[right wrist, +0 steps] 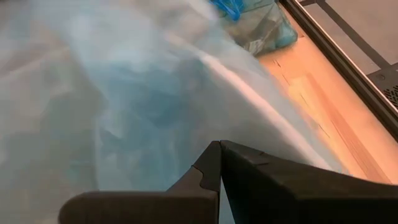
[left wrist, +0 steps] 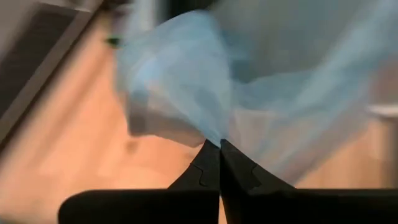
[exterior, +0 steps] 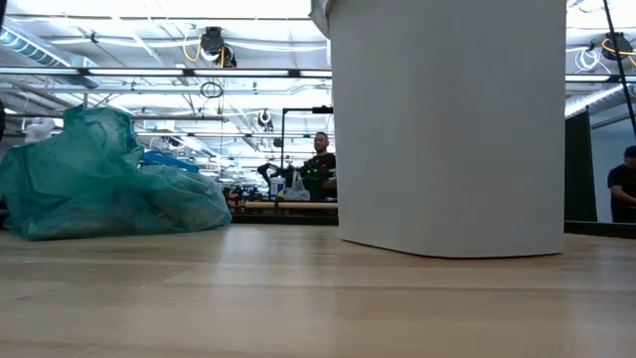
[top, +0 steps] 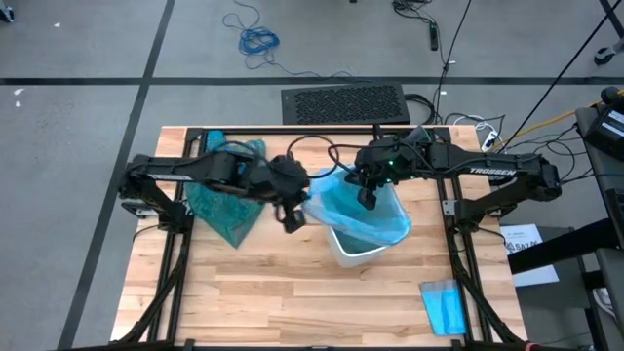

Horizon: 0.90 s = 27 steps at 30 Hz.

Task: Place trash/remove bag and relplace
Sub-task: Insert the new blue trash bag into the trash bin

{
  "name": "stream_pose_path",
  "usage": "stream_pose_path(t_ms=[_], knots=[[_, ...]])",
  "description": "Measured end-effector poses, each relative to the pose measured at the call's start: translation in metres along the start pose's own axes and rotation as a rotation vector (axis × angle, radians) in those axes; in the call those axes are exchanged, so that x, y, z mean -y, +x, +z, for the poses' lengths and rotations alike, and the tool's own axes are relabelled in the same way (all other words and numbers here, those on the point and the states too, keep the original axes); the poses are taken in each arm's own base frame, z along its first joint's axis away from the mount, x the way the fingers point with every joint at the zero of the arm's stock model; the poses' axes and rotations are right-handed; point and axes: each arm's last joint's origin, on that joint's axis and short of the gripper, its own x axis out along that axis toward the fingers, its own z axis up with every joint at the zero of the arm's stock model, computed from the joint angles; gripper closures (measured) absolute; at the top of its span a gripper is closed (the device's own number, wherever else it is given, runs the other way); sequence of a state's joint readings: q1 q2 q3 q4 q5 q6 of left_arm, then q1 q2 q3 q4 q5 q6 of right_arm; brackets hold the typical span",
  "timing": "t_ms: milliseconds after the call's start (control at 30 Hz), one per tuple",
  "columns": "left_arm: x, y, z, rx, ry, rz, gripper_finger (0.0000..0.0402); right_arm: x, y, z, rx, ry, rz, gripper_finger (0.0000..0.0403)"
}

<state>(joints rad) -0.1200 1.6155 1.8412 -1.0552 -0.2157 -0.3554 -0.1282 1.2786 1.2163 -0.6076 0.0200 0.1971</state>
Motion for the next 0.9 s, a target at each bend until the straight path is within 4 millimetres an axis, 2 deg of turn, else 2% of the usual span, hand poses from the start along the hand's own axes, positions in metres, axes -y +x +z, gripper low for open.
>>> stream_pose_path(t_ms=[100,267,500,700,900], knots=[[0.0,0.019,-0.002,-0.002,0.015,0.125,0.0401,-0.002,0.0,0.0,0.0,-0.003,0.004,0.0403],[0.002,0.031,-0.001,-0.026,0.032,0.095,0.0357,-0.001,0.0,-0.001,-0.009,0.004,0.001,0.0403],[0.005,0.013,-0.003,0.004,-0.022,0.074,0.0237,-0.001,0.0,-0.001,-0.011,0.004,-0.001,0.0403],[0.023,0.007,-0.01,0.018,-0.042,0.051,0.0129,-0.001,0.0,-0.001,-0.012,0.0,-0.002,0.0403],[0.03,0.001,-0.016,0.023,-0.073,0.098,0.0063,-0.001,0.0,-0.002,-0.017,-0.003,0.001,0.0403]])
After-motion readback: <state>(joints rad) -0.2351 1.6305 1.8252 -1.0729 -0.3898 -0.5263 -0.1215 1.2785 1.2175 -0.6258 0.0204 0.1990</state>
